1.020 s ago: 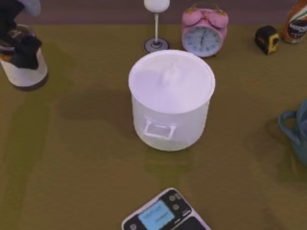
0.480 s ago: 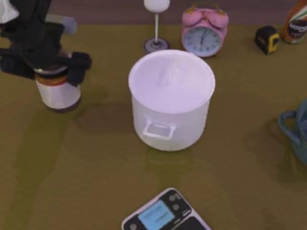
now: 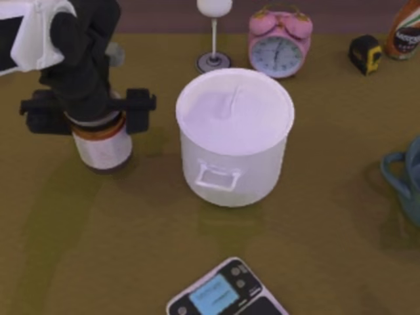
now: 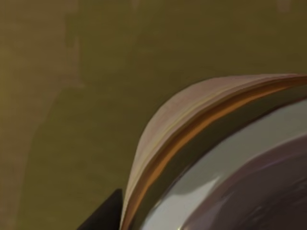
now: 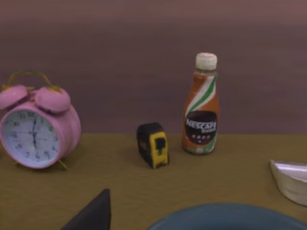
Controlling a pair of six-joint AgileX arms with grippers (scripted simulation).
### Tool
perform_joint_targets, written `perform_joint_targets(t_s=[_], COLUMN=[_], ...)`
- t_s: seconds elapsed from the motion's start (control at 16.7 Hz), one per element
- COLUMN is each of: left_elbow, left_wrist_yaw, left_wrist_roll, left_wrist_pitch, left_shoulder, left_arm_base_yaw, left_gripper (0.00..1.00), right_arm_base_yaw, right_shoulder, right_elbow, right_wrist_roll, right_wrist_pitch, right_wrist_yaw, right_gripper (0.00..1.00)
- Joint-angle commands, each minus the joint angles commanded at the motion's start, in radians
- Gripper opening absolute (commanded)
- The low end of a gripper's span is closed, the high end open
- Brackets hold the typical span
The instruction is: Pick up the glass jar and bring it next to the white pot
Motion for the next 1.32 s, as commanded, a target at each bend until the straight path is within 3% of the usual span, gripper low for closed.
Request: perform_joint_targets(t_s=[0.3,0.66,0.96,1.32], left_elbow=[0.001,-0.058,-0.066,-0.066], left_wrist_yaw=[0.002,0.004,0.004,0.004], left_wrist_roll=[0.003,0.011,0.011,0.011], left_wrist_pitch=[0.001,0.149,0.166,0.166], left_shoulder=[0.007,0.087,0.099,0.099], left_arm_base_yaw=[0.006,0.010,0.010,0.010], left_gripper=[0.00,0.00,0.00,0.45], right_arm_base_yaw=[0.000,0.000,0.000,0.000], right_shoulder=[0.000,0.000,0.000,0.000], right_elbow=[0.000,0.000,0.000,0.000], right_wrist_roll=[0.000,0.000,0.000,0.000], right_wrist_pitch=[0.000,0.000,0.000,0.000], right_wrist_yaw=[0.000,0.000,0.000,0.000], right_gripper=[1.00,1.00,1.00,1.00])
